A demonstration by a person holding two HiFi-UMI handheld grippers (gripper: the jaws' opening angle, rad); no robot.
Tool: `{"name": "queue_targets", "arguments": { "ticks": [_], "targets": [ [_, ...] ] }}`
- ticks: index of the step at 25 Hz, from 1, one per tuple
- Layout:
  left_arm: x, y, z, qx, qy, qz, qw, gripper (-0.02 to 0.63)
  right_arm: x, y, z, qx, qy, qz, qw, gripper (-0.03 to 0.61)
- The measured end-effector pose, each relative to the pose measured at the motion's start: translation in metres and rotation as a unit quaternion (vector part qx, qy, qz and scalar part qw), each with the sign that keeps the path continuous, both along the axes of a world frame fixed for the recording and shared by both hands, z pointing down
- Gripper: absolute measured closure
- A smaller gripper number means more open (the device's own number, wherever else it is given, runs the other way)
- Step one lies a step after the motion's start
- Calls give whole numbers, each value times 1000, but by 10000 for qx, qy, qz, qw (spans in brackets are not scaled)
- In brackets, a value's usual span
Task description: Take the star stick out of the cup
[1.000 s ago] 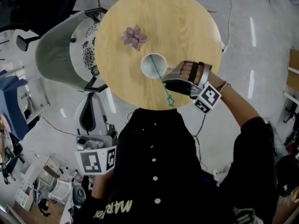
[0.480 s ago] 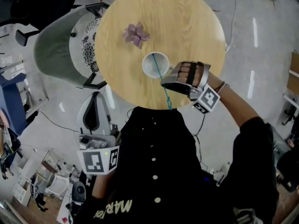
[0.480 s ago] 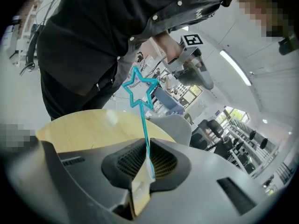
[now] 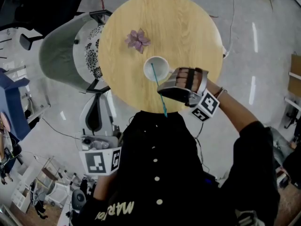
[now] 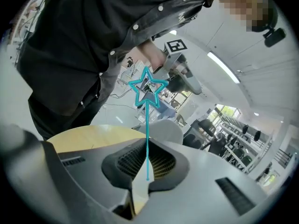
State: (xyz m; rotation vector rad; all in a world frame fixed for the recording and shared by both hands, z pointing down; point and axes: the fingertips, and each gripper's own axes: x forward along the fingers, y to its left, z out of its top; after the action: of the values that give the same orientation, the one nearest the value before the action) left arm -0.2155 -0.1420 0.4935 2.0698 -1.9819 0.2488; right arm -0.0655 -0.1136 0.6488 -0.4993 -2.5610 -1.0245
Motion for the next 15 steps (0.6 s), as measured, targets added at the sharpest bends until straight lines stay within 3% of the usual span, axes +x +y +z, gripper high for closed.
{"name": "queue_targets", "arguments": {
  "ticks": [4, 7, 10, 15],
  "targets": [
    [2, 0, -12, 170, 11, 76, 9998, 617, -6, -4, -20, -210, 35, 419, 9989, 558],
    [4, 1, -25, 321, 20, 140, 9994, 617, -10, -10, -43, -791, -22, 1018, 9916, 559],
    [11, 2, -36, 465, 39, 205, 9987, 617, -6, -26, -69, -1563, -227, 1877, 9694, 558],
    [6, -2, -55, 606, 61, 312, 9977, 617, -8, -59, -119, -2310, -886, 3111, 9176, 558]
  ]
}}
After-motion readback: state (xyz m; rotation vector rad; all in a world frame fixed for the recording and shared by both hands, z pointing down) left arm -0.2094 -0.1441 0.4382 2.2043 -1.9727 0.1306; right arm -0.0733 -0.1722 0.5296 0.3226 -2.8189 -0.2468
